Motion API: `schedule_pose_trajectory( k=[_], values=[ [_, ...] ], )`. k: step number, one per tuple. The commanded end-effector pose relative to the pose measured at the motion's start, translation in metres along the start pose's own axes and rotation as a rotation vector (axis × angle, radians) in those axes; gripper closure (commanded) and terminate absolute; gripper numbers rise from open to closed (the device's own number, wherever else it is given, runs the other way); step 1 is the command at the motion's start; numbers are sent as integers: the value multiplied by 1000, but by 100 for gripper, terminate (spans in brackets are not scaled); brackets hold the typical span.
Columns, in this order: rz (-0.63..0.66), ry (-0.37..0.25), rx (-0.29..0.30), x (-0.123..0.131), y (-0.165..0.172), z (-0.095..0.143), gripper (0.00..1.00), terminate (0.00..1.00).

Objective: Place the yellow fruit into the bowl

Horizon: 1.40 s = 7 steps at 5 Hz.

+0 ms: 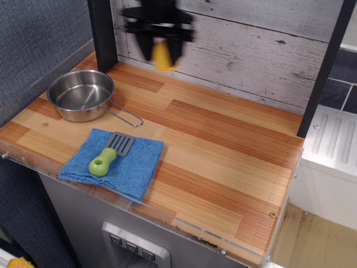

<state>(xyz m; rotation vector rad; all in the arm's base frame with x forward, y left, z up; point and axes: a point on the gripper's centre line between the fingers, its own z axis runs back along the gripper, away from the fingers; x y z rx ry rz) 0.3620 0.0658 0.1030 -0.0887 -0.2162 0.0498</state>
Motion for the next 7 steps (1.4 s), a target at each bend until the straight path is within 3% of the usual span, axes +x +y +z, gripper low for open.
schedule_pose_trajectory(
  k=[1,3,5,6,7],
  values=[
    [23,5,19,-29,78,21,100,0],
    [59,46,92,-50,121,2,100,0],
    [50,87,115,-60,119,-28,100,0],
    [70,92,108,-59,117,-33,0,0],
    [64,59,85,-53,110,-20,0,0]
  ],
)
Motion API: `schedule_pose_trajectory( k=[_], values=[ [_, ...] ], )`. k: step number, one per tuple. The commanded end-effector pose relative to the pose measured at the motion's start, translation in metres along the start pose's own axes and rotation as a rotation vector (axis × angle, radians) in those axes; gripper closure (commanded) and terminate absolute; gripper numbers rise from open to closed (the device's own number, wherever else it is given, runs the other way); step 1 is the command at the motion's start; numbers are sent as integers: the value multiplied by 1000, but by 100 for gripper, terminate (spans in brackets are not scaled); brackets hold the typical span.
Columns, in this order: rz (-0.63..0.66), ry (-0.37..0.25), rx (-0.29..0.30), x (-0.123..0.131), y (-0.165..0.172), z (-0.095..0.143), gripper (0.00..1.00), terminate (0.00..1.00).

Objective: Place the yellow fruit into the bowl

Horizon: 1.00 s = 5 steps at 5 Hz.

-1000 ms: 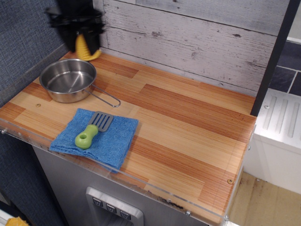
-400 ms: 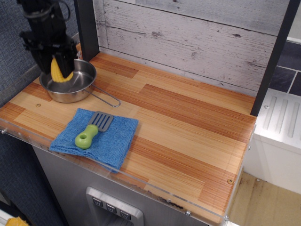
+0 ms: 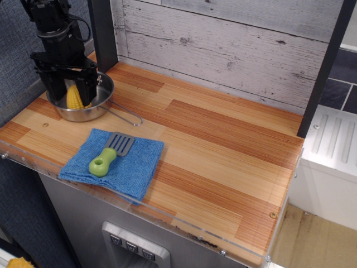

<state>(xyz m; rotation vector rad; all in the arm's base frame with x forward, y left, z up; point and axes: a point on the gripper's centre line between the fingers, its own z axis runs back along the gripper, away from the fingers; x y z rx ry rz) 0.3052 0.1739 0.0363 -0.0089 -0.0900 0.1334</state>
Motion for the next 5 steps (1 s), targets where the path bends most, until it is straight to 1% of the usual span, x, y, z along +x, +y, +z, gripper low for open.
schedule_pose_trajectory(
  k=[1,2,3,4,5],
  values=[
    [-21,-137,-41,6,-18,69,0,0],
    [-53,-178,-61,2,-44,106,0,0],
    [-110,-163,-108,1,-66,106,0,0],
    [-211,-129,-121,4,-75,91,0,0],
    [-256,-116,-83,8,-78,87,0,0]
  ],
)
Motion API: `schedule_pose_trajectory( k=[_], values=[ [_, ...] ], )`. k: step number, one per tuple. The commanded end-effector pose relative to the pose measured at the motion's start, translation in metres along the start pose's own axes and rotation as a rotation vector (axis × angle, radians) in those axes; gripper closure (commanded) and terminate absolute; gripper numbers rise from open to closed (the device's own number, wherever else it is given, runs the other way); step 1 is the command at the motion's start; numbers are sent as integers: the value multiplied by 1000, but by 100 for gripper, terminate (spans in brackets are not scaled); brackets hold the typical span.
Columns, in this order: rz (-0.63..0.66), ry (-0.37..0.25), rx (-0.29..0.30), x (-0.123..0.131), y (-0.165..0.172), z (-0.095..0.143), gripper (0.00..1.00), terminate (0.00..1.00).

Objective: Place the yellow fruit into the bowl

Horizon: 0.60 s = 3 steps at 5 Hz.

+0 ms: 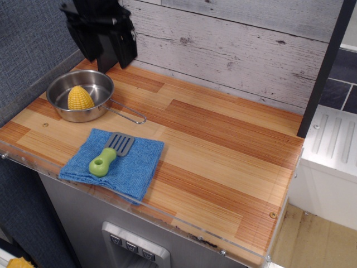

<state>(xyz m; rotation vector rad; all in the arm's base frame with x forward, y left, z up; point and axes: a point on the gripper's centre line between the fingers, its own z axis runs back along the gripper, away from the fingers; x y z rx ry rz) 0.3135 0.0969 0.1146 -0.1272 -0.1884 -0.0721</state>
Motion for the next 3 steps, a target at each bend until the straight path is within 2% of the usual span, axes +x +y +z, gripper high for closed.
schedule_pose_trajectory(
  k=[1,2,3],
  values=[
    [-70,-16,103,3,0,12,0,0],
    [-127,-29,84,0,3,18,0,0],
    [-127,-29,84,0,3,18,0,100]
  ],
)
